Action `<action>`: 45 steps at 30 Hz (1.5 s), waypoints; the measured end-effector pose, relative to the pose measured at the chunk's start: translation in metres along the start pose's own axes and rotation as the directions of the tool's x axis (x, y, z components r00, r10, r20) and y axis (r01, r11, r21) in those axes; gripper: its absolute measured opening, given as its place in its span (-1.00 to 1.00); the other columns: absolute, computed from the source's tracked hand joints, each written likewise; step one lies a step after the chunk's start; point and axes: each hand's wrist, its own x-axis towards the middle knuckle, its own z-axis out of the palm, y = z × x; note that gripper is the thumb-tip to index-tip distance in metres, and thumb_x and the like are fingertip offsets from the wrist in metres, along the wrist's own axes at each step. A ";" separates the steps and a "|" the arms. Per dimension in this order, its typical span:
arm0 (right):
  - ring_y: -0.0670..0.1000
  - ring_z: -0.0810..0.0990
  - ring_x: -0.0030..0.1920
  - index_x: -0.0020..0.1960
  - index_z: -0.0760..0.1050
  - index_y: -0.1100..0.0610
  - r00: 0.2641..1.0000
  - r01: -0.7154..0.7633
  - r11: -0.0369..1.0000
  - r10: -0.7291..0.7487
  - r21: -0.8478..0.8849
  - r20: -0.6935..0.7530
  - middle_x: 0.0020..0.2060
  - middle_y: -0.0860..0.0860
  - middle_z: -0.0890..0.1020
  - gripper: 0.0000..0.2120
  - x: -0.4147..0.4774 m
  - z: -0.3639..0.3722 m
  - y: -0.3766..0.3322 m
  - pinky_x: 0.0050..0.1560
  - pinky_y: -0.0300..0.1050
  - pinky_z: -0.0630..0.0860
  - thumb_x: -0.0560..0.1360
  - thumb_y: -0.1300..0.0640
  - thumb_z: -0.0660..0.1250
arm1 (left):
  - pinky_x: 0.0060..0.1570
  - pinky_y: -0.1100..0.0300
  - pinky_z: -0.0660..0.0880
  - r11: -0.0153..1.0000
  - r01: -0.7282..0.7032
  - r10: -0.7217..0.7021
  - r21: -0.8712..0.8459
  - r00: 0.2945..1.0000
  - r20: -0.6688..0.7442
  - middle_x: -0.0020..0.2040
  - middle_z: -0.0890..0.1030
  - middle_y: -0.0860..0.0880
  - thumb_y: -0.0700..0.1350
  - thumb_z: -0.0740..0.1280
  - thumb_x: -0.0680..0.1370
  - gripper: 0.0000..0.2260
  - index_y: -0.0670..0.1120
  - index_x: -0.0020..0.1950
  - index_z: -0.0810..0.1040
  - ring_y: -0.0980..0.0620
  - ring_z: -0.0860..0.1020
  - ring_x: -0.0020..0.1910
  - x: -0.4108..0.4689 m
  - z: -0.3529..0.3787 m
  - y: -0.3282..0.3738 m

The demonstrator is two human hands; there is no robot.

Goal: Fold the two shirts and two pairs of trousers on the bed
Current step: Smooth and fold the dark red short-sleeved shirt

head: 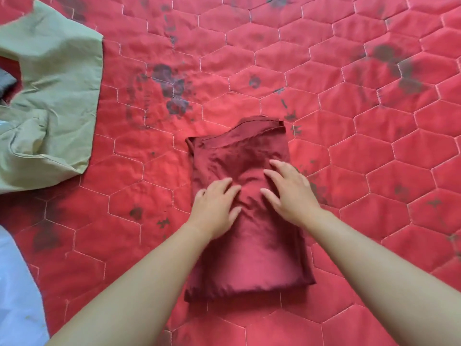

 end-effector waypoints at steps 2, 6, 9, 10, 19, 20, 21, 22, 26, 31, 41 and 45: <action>0.05 0.15 0.46 0.39 0.34 0.10 0.998 -0.053 0.997 0.054 0.052 -0.035 0.46 0.04 0.21 -0.52 -0.019 0.007 0.005 0.35 0.13 0.27 0.52 -0.02 0.27 | 0.37 -0.02 0.19 0.999 0.028 -0.028 0.017 0.999 0.028 0.50 0.15 0.03 0.10 0.20 0.55 -0.49 0.06 0.48 0.18 0.04 0.12 0.46 -0.014 0.015 0.001; 0.17 0.42 0.25 0.14 0.55 0.09 0.991 -0.028 0.990 0.046 0.136 -0.125 0.24 0.13 0.45 -0.69 -0.071 0.020 0.003 0.13 0.14 0.43 0.41 0.08 0.43 | 0.28 -0.07 0.30 0.999 -0.007 0.003 -0.033 0.995 -0.101 0.36 0.40 -0.01 0.00 0.37 0.44 -0.56 0.02 0.32 0.44 -0.01 0.36 0.34 -0.059 0.026 0.012; 0.17 0.53 0.05 -0.08 0.59 0.09 0.998 0.060 0.990 -0.059 0.130 -0.010 0.01 0.08 0.55 -0.84 -0.112 0.032 0.004 -0.03 0.05 0.48 0.36 0.11 0.47 | 0.06 -0.01 0.42 0.997 -0.033 0.025 -0.065 0.992 -0.127 0.11 0.55 0.00 -0.07 0.46 0.36 -0.71 0.01 0.07 0.58 -0.04 0.55 0.09 -0.096 0.038 0.014; 0.16 0.53 0.02 -0.11 0.59 0.09 0.997 0.068 0.989 -0.072 0.131 0.027 -0.03 0.07 0.55 -0.87 -0.123 0.035 0.006 -0.05 0.03 0.48 0.37 0.11 0.46 | 0.00 0.03 0.43 0.996 -0.033 0.025 -0.078 0.995 -0.093 0.07 0.55 0.01 -0.06 0.44 0.39 -0.77 0.01 0.04 0.59 -0.05 0.55 0.03 -0.106 0.041 0.014; 0.13 0.49 0.13 0.05 0.57 0.12 0.979 0.129 0.986 -0.143 0.102 0.145 0.09 0.08 0.53 -0.64 -0.171 0.048 0.013 0.07 0.01 0.47 0.28 0.07 0.51 | 0.02 0.04 0.46 0.996 -0.006 0.010 -0.087 0.999 0.040 0.19 0.47 -0.01 0.02 0.41 0.42 -0.60 -0.02 0.23 0.49 -0.06 0.48 0.09 -0.161 0.072 0.013; 0.14 0.51 0.12 0.03 0.58 0.14 0.981 0.140 0.986 -0.152 0.095 0.124 0.08 0.09 0.54 -0.67 -0.171 0.050 0.015 0.06 0.01 0.47 0.28 0.15 0.50 | 0.03 0.03 0.45 0.997 -0.004 0.006 -0.078 1.000 0.025 0.19 0.47 -0.02 -0.03 0.42 0.41 -0.59 -0.03 0.24 0.49 -0.08 0.48 0.10 -0.160 0.074 0.012; 0.16 0.52 0.10 0.01 0.58 0.16 0.985 0.137 0.985 -0.147 0.103 0.094 0.05 0.09 0.56 -0.72 -0.170 0.051 0.016 0.05 0.02 0.49 0.30 0.21 0.48 | 0.02 0.02 0.46 0.997 -0.003 0.004 -0.083 1.000 0.010 0.19 0.48 -0.03 -0.10 0.41 0.41 -0.60 -0.04 0.24 0.49 -0.09 0.48 0.10 -0.160 0.076 0.011; 0.16 0.53 0.07 -0.03 0.59 0.18 0.988 0.129 0.985 -0.137 0.116 0.068 0.03 0.09 0.57 -0.79 -0.170 0.051 0.016 0.03 0.04 0.50 0.34 0.25 0.45 | 0.00 0.02 0.46 0.995 0.004 -0.003 -0.102 1.000 0.003 0.18 0.48 -0.03 -0.16 0.37 0.42 -0.62 -0.04 0.24 0.49 -0.10 0.48 0.09 -0.159 0.078 0.011; 0.17 0.53 -0.02 -0.01 0.55 0.18 0.983 0.140 0.985 -0.151 0.105 0.105 -0.06 0.07 0.59 -0.89 -0.183 0.047 0.013 -0.04 0.06 0.49 0.47 0.19 0.35 | -0.01 0.01 0.48 0.982 0.042 -0.028 -0.186 0.997 0.075 0.14 0.50 0.01 -0.20 0.23 0.47 -0.67 -0.01 0.22 0.47 -0.05 0.46 0.11 -0.169 0.076 0.017; 0.09 0.51 0.04 0.07 0.50 0.12 0.944 0.094 0.989 -0.125 0.113 0.305 -0.01 0.02 0.58 -0.85 -0.233 0.012 0.002 -0.06 -0.13 0.34 0.54 0.09 0.25 | 0.04 0.05 0.46 0.967 0.000 0.053 -0.256 0.979 0.199 0.09 0.54 0.03 -0.11 0.25 0.46 -0.69 0.00 0.20 0.49 -0.02 0.49 0.13 -0.224 0.049 0.039; 0.11 0.54 0.00 0.04 0.51 0.07 0.997 0.073 0.991 -0.070 0.116 -0.027 -0.04 0.01 0.61 -0.87 -0.146 -0.068 -0.019 -0.13 -0.06 0.40 0.51 0.09 0.30 | 0.01 0.14 0.42 0.939 -0.016 -0.066 -0.344 0.972 -0.227 0.07 0.61 0.05 -0.20 0.27 0.45 -0.71 0.00 0.15 0.53 0.00 0.53 0.08 -0.154 -0.050 0.021; 0.11 0.54 0.03 0.06 0.51 0.03 0.995 -0.026 0.997 0.033 0.079 -0.093 -0.02 0.00 0.62 -0.85 -0.078 -0.055 -0.007 -0.14 -0.08 0.38 0.50 0.05 0.30 | 0.12 0.03 0.43 0.950 0.031 -0.102 -0.309 0.971 -0.216 0.14 0.59 0.01 -0.18 0.22 0.50 -0.71 -0.01 0.21 0.50 -0.05 0.50 0.16 -0.088 -0.045 0.003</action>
